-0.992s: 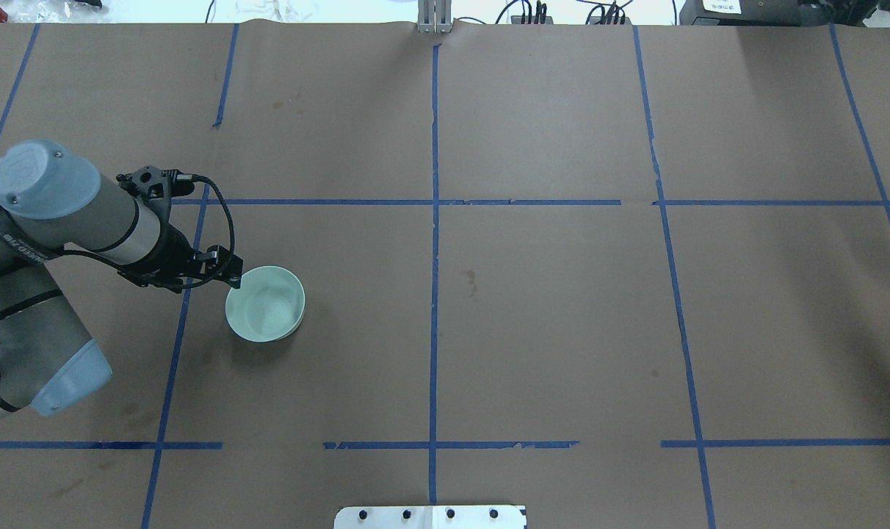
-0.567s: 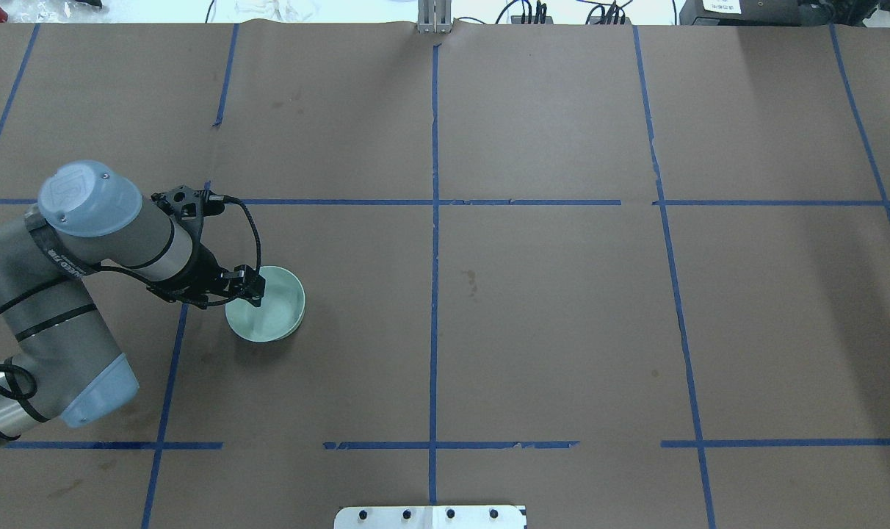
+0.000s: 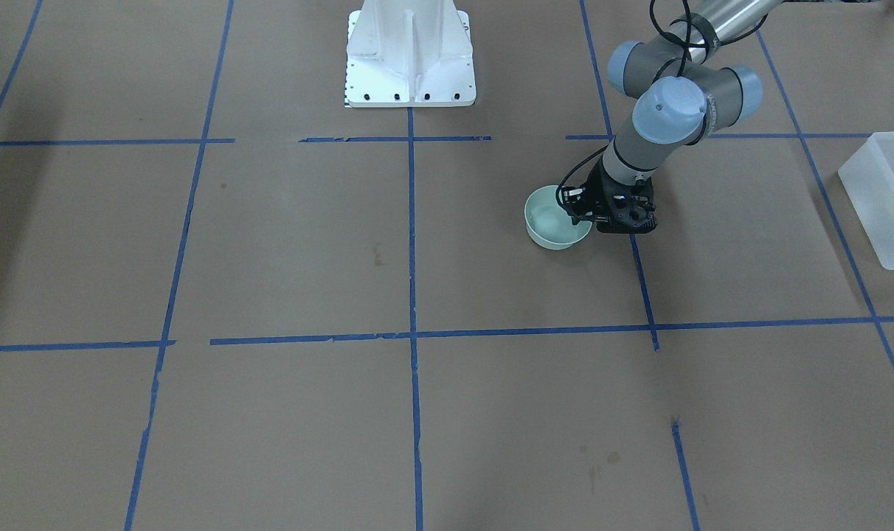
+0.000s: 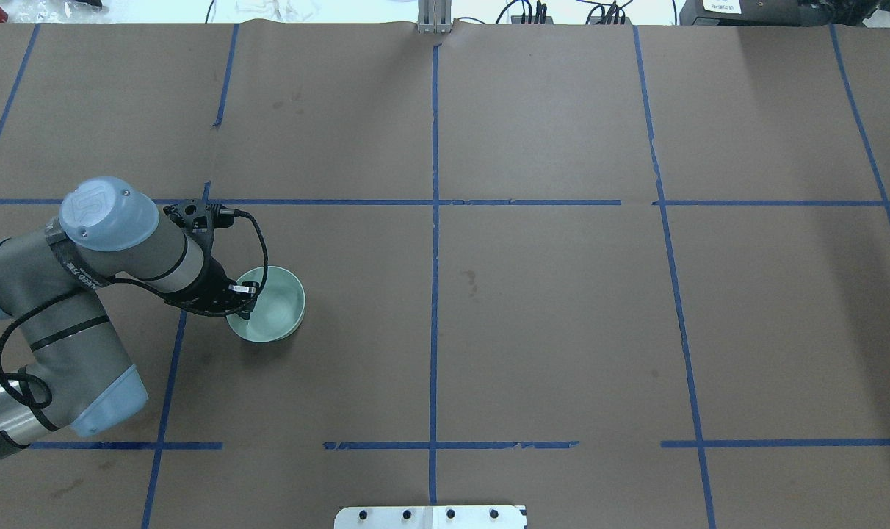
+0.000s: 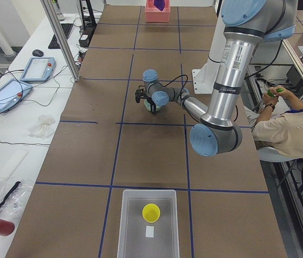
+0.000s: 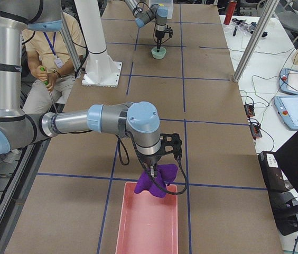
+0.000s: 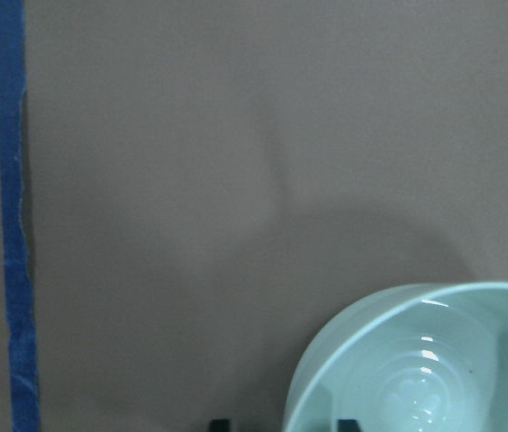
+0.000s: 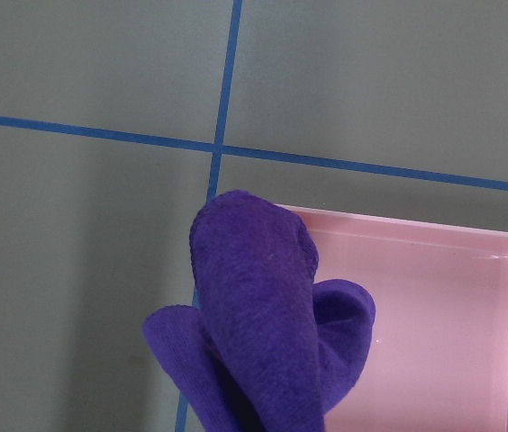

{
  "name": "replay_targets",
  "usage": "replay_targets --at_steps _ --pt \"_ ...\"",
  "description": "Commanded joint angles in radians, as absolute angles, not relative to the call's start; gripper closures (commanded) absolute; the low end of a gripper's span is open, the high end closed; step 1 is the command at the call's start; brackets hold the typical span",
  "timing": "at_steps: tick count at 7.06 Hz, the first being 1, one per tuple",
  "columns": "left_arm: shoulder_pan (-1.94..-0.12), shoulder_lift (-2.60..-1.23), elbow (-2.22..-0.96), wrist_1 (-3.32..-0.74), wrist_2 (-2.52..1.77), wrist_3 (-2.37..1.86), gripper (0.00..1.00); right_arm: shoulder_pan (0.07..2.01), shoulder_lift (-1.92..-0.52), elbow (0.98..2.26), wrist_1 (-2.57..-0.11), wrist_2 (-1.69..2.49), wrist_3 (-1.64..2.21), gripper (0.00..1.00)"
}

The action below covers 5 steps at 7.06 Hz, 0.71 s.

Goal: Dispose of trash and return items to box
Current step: 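Grasp the pale green bowl rim with the left gripper and lift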

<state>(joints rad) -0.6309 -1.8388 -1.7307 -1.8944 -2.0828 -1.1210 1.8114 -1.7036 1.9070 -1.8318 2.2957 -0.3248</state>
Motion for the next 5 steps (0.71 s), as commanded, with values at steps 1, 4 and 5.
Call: replay_targets --at_steps 1,4,5 --pt "-0.632 -1.838 -1.750 -1.891 -2.082 -1.121 1.00 1.813 -1.709 1.876 -1.827 2.290 -0.353 1.00" --pt "-0.777 -1.838 -1.911 -1.768 -2.083 -1.098 1.00 1.815 -1.710 1.772 -1.810 2.230 -0.437 1.00" --pt "-0.886 -1.838 -1.978 -1.690 -2.083 -0.972 1.00 1.815 -1.712 1.682 -1.704 2.221 -0.437 1.00"
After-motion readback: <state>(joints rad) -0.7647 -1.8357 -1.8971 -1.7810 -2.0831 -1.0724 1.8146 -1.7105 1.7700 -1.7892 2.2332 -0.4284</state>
